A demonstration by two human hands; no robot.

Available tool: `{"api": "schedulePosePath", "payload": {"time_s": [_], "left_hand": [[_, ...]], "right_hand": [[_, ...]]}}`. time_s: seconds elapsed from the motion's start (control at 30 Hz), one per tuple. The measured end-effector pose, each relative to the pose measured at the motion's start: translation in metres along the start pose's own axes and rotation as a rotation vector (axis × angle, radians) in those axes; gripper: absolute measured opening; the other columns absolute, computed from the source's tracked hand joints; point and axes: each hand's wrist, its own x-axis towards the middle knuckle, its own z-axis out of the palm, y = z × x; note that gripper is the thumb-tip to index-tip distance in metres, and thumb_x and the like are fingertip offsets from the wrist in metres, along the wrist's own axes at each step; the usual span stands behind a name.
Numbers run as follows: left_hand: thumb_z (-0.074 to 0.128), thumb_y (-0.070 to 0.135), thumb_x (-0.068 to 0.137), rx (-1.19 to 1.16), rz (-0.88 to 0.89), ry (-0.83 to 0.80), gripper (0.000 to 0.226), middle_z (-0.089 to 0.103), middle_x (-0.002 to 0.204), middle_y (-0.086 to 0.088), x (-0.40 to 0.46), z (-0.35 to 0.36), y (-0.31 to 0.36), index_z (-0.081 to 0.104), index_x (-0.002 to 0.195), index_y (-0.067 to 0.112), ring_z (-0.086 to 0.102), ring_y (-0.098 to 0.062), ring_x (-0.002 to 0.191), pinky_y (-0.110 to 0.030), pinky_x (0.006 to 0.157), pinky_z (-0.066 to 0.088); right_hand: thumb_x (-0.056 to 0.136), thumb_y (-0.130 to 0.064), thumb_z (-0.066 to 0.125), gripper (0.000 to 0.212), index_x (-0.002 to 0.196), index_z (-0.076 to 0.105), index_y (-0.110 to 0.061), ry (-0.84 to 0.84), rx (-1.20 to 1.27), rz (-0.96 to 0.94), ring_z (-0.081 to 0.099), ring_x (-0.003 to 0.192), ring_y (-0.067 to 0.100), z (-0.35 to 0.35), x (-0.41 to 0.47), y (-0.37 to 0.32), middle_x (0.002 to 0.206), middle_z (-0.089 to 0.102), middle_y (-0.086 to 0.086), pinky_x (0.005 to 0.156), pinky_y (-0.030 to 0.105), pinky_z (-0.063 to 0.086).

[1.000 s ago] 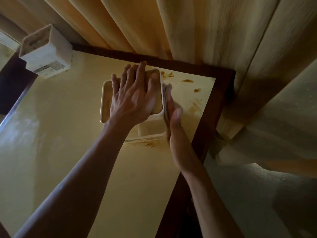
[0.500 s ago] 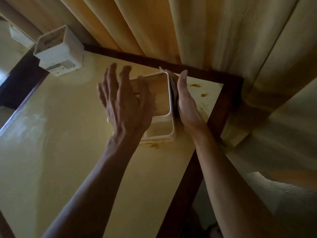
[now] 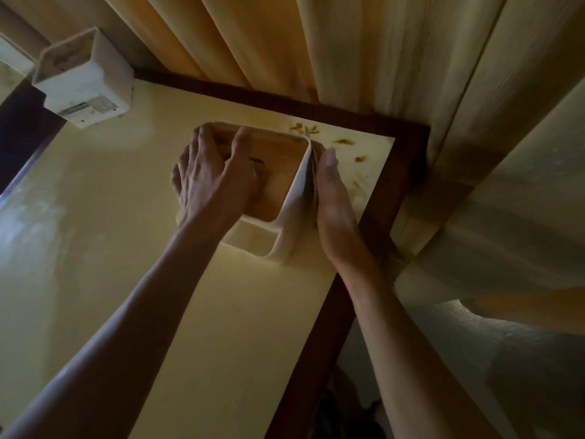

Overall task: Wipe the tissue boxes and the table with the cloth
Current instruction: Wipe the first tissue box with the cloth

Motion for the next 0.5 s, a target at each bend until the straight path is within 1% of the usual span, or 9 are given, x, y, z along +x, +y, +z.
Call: {"api": "schedulePosePath", "payload": {"time_s": [0.07, 0.13, 0.17, 0.2, 0.23, 0.3, 0.37, 0.4, 0.5], "left_hand": [[0.028, 0.074, 0.089, -0.01, 0.05, -0.026, 0.067, 0.056, 0.135, 0.005, 0.008, -0.002, 0.002, 0.049, 0.137, 0.031, 0.047, -0.021, 0.129, -0.055, 0.112, 0.033], [0.028, 0.074, 0.091, -0.049, 0.078, -0.063, 0.066, 0.058, 0.137, 0.003, 0.017, -0.004, 0.006, 0.046, 0.142, 0.036, 0.051, -0.025, 0.128, -0.059, 0.11, 0.036], [0.029, 0.074, 0.093, -0.063, 0.08, -0.085, 0.066, 0.055, 0.144, 0.002, 0.021, -0.004, 0.008, 0.038, 0.15, 0.04, 0.05, -0.026, 0.132, -0.059, 0.112, 0.035], [0.029, 0.074, 0.094, -0.066, 0.08, -0.108, 0.069, 0.049, 0.151, 0.004, 0.025, -0.004, 0.008, 0.027, 0.155, 0.044, 0.048, -0.026, 0.136, -0.059, 0.113, 0.034], [0.029, 0.077, 0.093, -0.055, 0.08, -0.134, 0.071, 0.043, 0.157, 0.005, 0.027, -0.004, 0.01, 0.019, 0.157, 0.047, 0.044, -0.026, 0.139, -0.06, 0.113, 0.032], [0.028, 0.081, 0.089, -0.019, 0.095, -0.174, 0.074, 0.036, 0.16, 0.008, 0.029, -0.005, 0.009, 0.012, 0.156, 0.051, 0.038, -0.026, 0.143, -0.061, 0.114, 0.03], [0.028, 0.079, 0.089, -0.014, 0.101, -0.185, 0.073, 0.032, 0.162, 0.009, 0.031, -0.004, 0.008, 0.015, 0.155, 0.052, 0.035, -0.024, 0.145, -0.06, 0.115, 0.028], [0.028, 0.076, 0.092, -0.001, 0.115, -0.173, 0.071, 0.027, 0.165, 0.009, 0.03, -0.002, 0.008, 0.016, 0.156, 0.05, 0.031, -0.024, 0.147, -0.058, 0.117, 0.026], [0.022, 0.063, 0.103, 0.165, 0.247, -0.145, 0.067, 0.003, 0.17, 0.006, 0.024, 0.004, 0.009, 0.013, 0.162, 0.032, 0.008, -0.018, 0.155, -0.047, 0.125, 0.007]], "right_hand": [[0.101, -0.058, 0.017, 0.058, 0.152, 0.033, -0.037, 0.028, 0.004, -0.037, 0.032, 0.134, -0.023, 0.003, -0.015, 0.005, 0.147, 0.042, -0.027, 0.112, 0.008, 0.028], [0.104, -0.056, 0.017, 0.063, 0.158, 0.031, -0.027, 0.056, 0.01, -0.09, 0.036, 0.146, 0.002, 0.008, -0.03, 0.012, 0.158, 0.041, -0.007, 0.121, 0.035, 0.033], [0.104, -0.053, 0.017, 0.064, 0.159, 0.029, -0.023, 0.041, 0.015, -0.117, 0.04, 0.145, 0.016, 0.011, -0.037, 0.015, 0.158, 0.041, 0.002, 0.118, 0.05, 0.038], [0.103, -0.051, 0.018, 0.065, 0.16, 0.028, -0.022, 0.02, 0.019, -0.127, 0.045, 0.142, 0.024, 0.013, -0.043, 0.018, 0.157, 0.041, 0.008, 0.112, 0.056, 0.044], [0.102, -0.052, 0.019, 0.066, 0.161, 0.026, -0.023, -0.006, 0.023, -0.115, 0.049, 0.138, 0.026, 0.014, -0.049, 0.02, 0.157, 0.04, 0.01, 0.106, 0.055, 0.049], [0.1, -0.056, 0.02, 0.069, 0.162, 0.022, -0.025, -0.049, 0.034, -0.094, 0.054, 0.13, 0.019, 0.015, -0.061, 0.025, 0.155, 0.04, 0.009, 0.099, 0.038, 0.055], [0.101, -0.053, 0.023, 0.068, 0.162, 0.021, -0.025, -0.071, 0.052, -0.089, 0.055, 0.117, 0.009, 0.016, -0.071, 0.025, 0.143, 0.043, 0.007, 0.091, 0.023, 0.052], [0.102, -0.05, 0.024, 0.066, 0.163, 0.021, -0.025, -0.076, 0.074, -0.083, 0.055, 0.117, 0.009, 0.016, -0.074, 0.025, 0.143, 0.042, 0.007, 0.093, 0.021, 0.05], [0.101, -0.049, 0.026, 0.067, 0.164, 0.016, -0.027, -0.082, 0.121, -0.078, 0.037, 0.147, 0.015, 0.015, -0.081, 0.021, 0.166, 0.027, 0.001, 0.115, 0.031, 0.043]]}}
